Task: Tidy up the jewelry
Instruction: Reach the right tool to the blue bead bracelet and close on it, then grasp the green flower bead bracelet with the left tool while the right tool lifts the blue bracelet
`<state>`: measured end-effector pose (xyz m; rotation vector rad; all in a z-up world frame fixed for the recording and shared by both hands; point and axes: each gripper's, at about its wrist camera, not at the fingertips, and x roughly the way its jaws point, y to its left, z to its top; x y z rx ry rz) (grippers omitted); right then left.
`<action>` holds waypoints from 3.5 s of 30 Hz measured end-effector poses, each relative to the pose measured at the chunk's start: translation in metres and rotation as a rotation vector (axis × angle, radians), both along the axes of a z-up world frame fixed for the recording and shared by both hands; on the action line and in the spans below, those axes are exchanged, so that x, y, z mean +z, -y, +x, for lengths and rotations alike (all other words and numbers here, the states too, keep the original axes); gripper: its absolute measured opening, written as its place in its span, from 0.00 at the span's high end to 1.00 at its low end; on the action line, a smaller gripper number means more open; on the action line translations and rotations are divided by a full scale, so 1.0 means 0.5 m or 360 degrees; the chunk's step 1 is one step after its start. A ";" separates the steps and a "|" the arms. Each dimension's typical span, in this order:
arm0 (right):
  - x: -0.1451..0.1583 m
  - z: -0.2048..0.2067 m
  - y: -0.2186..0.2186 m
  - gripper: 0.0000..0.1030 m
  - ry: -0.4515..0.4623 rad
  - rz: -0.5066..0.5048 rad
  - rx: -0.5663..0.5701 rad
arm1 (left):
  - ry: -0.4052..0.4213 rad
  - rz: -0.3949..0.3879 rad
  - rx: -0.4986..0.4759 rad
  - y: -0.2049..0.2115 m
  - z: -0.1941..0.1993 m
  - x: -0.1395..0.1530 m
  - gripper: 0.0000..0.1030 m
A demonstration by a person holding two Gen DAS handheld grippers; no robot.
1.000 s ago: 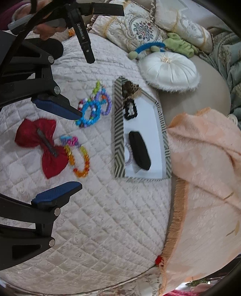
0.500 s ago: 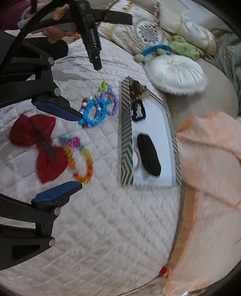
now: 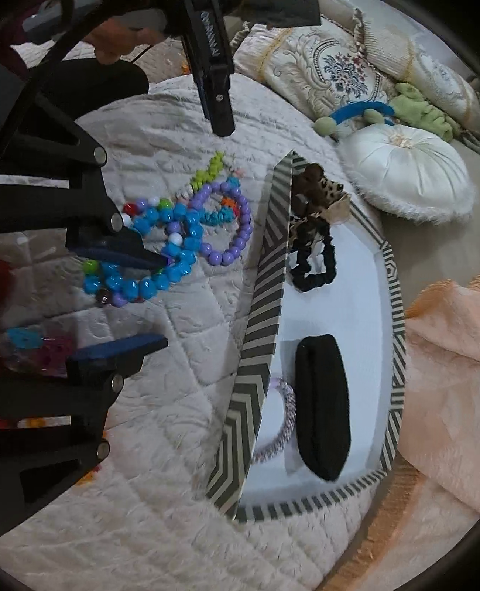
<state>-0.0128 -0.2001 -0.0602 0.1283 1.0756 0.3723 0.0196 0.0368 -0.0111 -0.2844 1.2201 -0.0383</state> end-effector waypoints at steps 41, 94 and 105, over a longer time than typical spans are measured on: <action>0.000 0.029 0.052 0.74 0.0022 -0.0241 0.0037 | -0.0159 0.0067 -0.0054 0.011 0.076 -0.060 0.53; 0.272 -0.091 0.095 0.90 0.0454 0.0042 -0.0059 | 0.0507 0.0177 -0.0300 0.062 -0.050 0.236 0.88; 0.277 -0.052 0.084 0.90 0.0447 0.0040 -0.0030 | 0.0520 0.0245 -0.0305 0.077 -0.014 0.233 0.88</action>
